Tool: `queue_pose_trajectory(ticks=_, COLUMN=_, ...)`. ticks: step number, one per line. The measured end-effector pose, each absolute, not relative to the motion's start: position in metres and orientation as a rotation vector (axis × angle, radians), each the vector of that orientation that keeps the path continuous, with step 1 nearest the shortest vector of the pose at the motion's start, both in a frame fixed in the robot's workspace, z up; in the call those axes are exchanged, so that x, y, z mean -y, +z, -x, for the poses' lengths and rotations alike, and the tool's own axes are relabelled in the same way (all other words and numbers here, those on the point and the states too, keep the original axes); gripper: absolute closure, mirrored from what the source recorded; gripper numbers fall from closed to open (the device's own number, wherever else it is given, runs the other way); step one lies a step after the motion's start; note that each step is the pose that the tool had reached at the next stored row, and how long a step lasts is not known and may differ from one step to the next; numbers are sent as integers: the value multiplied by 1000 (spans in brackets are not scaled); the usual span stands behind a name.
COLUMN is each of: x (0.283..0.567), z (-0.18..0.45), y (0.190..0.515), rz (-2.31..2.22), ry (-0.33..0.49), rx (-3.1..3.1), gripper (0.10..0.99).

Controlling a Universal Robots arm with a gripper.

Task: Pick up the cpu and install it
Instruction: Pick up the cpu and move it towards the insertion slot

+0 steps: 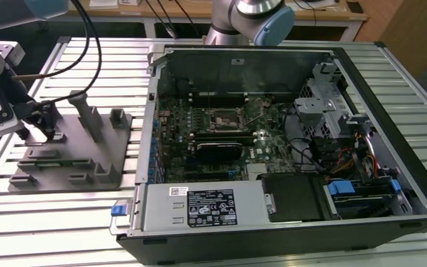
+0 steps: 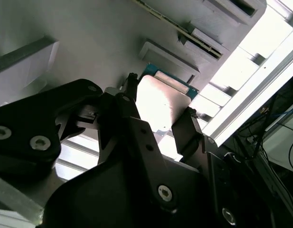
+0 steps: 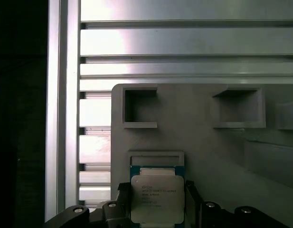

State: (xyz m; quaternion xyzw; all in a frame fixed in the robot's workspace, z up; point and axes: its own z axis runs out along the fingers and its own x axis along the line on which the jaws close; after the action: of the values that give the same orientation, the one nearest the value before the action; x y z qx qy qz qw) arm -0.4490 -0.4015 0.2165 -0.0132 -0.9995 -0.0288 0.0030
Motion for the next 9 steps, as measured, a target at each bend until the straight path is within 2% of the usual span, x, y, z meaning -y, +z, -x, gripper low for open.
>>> queue_pose_trajectory(ticks=9, x=401, z=449, y=227, rz=41, ry=-90, rx=3134, gripper=545)
